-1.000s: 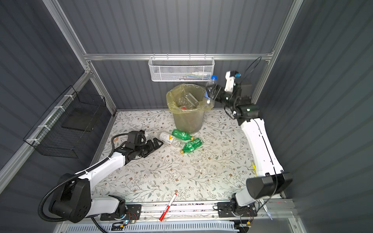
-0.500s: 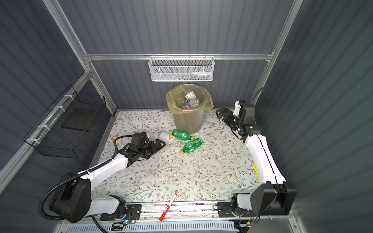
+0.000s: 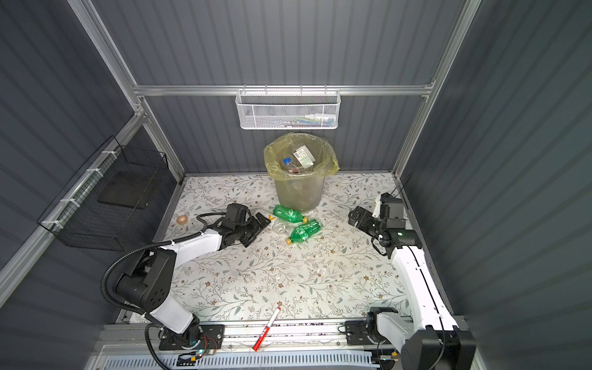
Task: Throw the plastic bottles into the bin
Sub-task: 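Grasp the white-label bottle with the left gripper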
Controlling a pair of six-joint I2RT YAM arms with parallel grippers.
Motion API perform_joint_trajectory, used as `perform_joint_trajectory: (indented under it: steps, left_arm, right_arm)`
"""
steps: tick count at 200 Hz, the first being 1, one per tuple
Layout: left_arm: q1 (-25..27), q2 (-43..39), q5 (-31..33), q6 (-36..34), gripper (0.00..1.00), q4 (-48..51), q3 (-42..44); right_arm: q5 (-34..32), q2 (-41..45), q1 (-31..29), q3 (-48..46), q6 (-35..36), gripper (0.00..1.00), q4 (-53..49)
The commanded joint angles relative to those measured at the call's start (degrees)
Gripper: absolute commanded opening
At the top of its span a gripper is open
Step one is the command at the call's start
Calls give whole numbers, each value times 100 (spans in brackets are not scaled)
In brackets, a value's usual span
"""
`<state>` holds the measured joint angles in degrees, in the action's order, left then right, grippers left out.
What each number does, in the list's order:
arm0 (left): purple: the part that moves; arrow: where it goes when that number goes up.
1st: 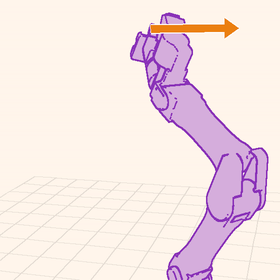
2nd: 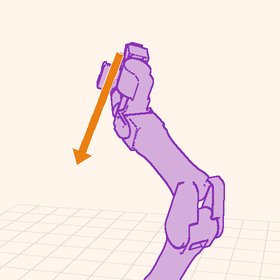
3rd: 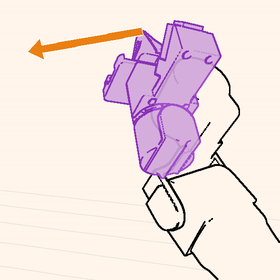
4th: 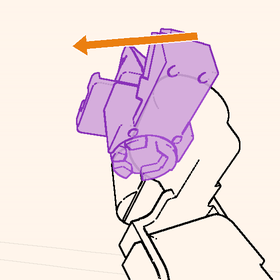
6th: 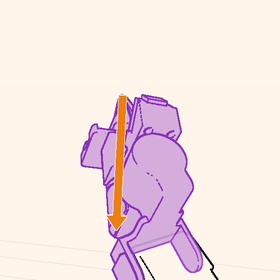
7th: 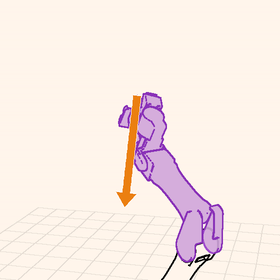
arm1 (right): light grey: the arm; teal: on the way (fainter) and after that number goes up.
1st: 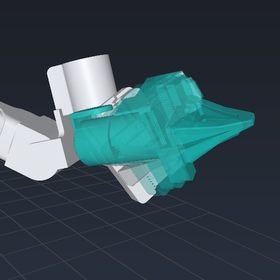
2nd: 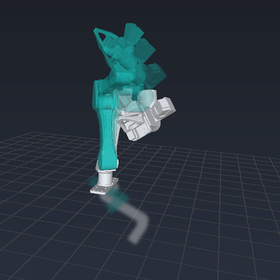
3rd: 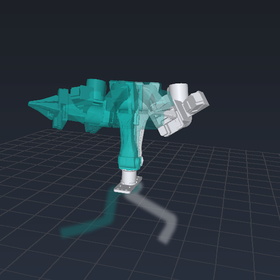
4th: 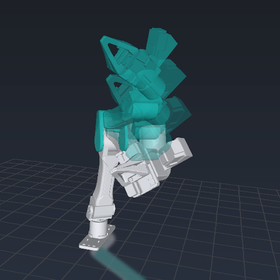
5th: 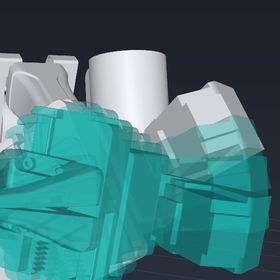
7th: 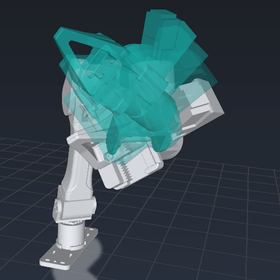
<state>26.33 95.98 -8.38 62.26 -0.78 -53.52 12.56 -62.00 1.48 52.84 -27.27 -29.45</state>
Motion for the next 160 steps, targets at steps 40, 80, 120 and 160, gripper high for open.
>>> perform_joint_trajectory:
  steps: [40,80,120,160]
  left_arm:
    - [59,959,245,596,100,526,-1016]
    - [57,1319,291,454,96,769,-1331]
    - [57,1388,370,385,79,746,-1200]
    - [48,1078,559,200,67,913,-996]
  right_arm:
    - [135,-442,111,143,122,99,114]
    - [466,-706,252,79,68,99,201]
    - [612,-756,379,-37,-24,99,386]
    - [616,-758,453,-154,-29,99,414]
